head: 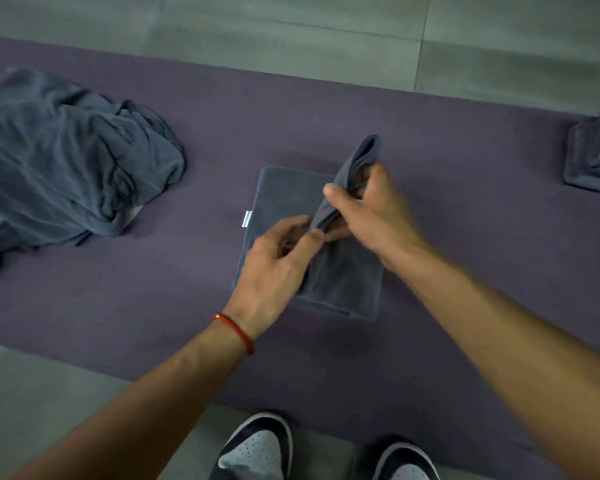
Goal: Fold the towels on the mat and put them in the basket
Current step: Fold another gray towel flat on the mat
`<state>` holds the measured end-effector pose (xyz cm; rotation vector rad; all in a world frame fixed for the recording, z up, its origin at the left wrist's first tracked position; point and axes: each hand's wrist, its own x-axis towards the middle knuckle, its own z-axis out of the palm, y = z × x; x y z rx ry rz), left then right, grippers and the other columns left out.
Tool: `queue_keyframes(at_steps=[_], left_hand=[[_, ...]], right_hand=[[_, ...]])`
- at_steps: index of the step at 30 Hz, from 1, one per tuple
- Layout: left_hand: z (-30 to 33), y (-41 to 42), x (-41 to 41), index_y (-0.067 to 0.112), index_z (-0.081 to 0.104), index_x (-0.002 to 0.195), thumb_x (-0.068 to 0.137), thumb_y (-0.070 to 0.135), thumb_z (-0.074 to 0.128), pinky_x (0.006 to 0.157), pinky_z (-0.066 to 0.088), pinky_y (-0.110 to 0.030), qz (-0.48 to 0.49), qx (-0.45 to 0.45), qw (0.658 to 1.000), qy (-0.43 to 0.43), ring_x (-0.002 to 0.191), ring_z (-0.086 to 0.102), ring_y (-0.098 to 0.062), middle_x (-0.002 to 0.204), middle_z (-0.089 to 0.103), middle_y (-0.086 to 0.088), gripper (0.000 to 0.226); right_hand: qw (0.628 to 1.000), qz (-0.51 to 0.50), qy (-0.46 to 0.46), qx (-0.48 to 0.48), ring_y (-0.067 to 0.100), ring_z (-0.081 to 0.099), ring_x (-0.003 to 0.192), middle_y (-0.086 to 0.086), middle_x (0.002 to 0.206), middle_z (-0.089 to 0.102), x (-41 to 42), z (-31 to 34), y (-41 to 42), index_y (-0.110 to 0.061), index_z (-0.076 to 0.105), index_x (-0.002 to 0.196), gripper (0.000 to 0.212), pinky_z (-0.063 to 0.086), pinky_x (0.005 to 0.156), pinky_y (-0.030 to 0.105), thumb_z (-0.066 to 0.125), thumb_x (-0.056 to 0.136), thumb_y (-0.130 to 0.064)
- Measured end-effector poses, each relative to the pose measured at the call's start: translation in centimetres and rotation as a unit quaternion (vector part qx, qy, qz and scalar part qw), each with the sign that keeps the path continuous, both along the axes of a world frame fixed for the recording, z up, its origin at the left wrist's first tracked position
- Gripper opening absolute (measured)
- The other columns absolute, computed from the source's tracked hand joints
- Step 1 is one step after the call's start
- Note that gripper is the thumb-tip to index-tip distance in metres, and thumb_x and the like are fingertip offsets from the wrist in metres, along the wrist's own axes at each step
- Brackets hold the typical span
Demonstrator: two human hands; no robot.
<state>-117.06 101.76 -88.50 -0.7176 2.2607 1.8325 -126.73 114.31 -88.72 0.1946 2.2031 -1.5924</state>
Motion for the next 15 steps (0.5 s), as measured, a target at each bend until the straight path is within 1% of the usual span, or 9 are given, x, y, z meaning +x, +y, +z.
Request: queue_keyframes(at_steps=[2, 3, 4, 6, 8, 10, 12, 14, 15], left_hand=[[-1.0, -2.2, 0.0, 0.032, 0.064, 0.120, 0.079, 0.038, 0.066, 0.079, 0.054, -0.024, -0.019, -0.064, 0.997, -0.034, 0.091, 0.067, -0.004, 0.100, 0.071, 0.009, 0.042], [-1.7, -3.0, 0.1, 0.033, 0.063, 0.118, 0.078, 0.035, 0.066, 0.073, 0.053, -0.021, -0.034, -0.090, 0.994, -0.056, 0.087, 0.067, -0.005, 0.097, 0.071, 0.010, 0.040], [-2.6, -3.7, 0.1, 0.031, 0.062, 0.116, 0.080, 0.030, 0.068, 0.068, 0.050, -0.014, -0.045, -0.114, 0.990, -0.071, 0.084, 0.066, -0.004, 0.095, 0.070, 0.012, 0.037], [-4.2, -4.8, 0.1, 0.024, 0.062, 0.116, 0.083, 0.017, 0.069, 0.062, 0.043, -0.001, -0.045, -0.165, 0.982, -0.084, 0.083, 0.065, -0.006, 0.093, 0.068, 0.012, 0.034], [-5.3, -5.5, 0.1, 0.018, 0.064, 0.116, 0.085, 0.010, 0.068, 0.064, 0.044, 0.000, -0.045, -0.191, 0.977, -0.088, 0.084, 0.063, -0.007, 0.094, 0.067, 0.009, 0.033], [-5.8, -6.0, 0.4, 0.019, 0.063, 0.119, 0.087, 0.008, 0.066, 0.067, 0.046, -0.001, -0.047, -0.189, 0.978, -0.080, 0.084, 0.065, -0.006, 0.098, 0.070, 0.008, 0.034], [-5.7, -6.3, 1.0, 0.020, 0.060, 0.123, 0.087, 0.008, 0.066, 0.066, 0.043, 0.002, -0.037, -0.188, 0.980, -0.061, 0.086, 0.067, -0.006, 0.099, 0.071, 0.007, 0.038], [-5.7, -6.6, 1.5, 0.019, 0.059, 0.125, 0.086, 0.006, 0.065, 0.068, 0.043, 0.001, -0.032, -0.202, 0.978, -0.049, 0.086, 0.067, -0.009, 0.097, 0.071, 0.006, 0.041], [-5.9, -6.8, 1.7, 0.018, 0.058, 0.125, 0.086, 0.006, 0.064, 0.069, 0.046, -0.002, -0.036, -0.214, 0.975, -0.055, 0.085, 0.067, -0.011, 0.095, 0.070, 0.005, 0.042]], right_hand=[[0.999, 0.039, -0.017, -0.030, 0.019, 0.073, 0.060, 0.013, 0.093, 0.070, 0.0, -0.6, -2.4, -0.007, 0.041, 0.117, 0.037, 0.063, 0.061, 0.040, 0.064, 0.096, -0.028], [0.996, 0.061, -0.034, -0.055, 0.023, 0.074, 0.064, 0.012, 0.094, 0.071, 0.1, -1.1, -3.1, -0.011, 0.041, 0.119, 0.036, 0.063, 0.066, 0.044, 0.062, 0.097, -0.030], [0.994, 0.085, -0.039, -0.063, 0.023, 0.075, 0.068, 0.011, 0.096, 0.070, 0.2, -1.6, -3.5, -0.014, 0.042, 0.120, 0.034, 0.063, 0.069, 0.044, 0.060, 0.098, -0.032], [0.992, 0.128, 0.017, 0.004, 0.015, 0.073, 0.071, 0.003, 0.097, 0.070, 0.5, -3.1, -3.5, -0.019, 0.045, 0.121, 0.027, 0.062, 0.070, 0.038, 0.055, 0.100, -0.034], [0.974, 0.140, 0.135, 0.118, 0.010, 0.067, 0.080, -0.004, 0.099, 0.068, 0.9, -4.8, -2.2, -0.020, 0.050, 0.119, 0.022, 0.057, 0.072, 0.033, 0.052, 0.100, -0.032], [0.935, 0.141, 0.259, 0.196, 0.016, 0.060, 0.098, -0.001, 0.111, 0.064, 1.0, -6.3, -0.5, -0.017, 0.054, 0.120, 0.023, 0.052, 0.083, 0.038, 0.051, 0.100, -0.027], [0.889, 0.160, 0.334, 0.271, 0.025, 0.051, 0.120, 0.005, 0.132, 0.057, 0.7, -7.4, 1.1, -0.015, 0.054, 0.129, 0.033, 0.045, 0.100, 0.044, 0.051, 0.099, -0.026], [0.860, 0.202, 0.339, 0.323, 0.029, 0.031, 0.144, 0.007, 0.157, 0.035, 0.1, -8.2, 2.1, -0.019, 0.045, 0.144, 0.045, 0.029, 0.115, 0.046, 0.048, 0.100, -0.030], [0.856, 0.227, 0.317, 0.338, 0.029, 0.017, 0.151, 0.005, 0.165, 0.021, -0.1, -8.7, 2.3, -0.022, 0.037, 0.152, 0.051, 0.019, 0.120, 0.047, 0.045, 0.102, -0.033]])
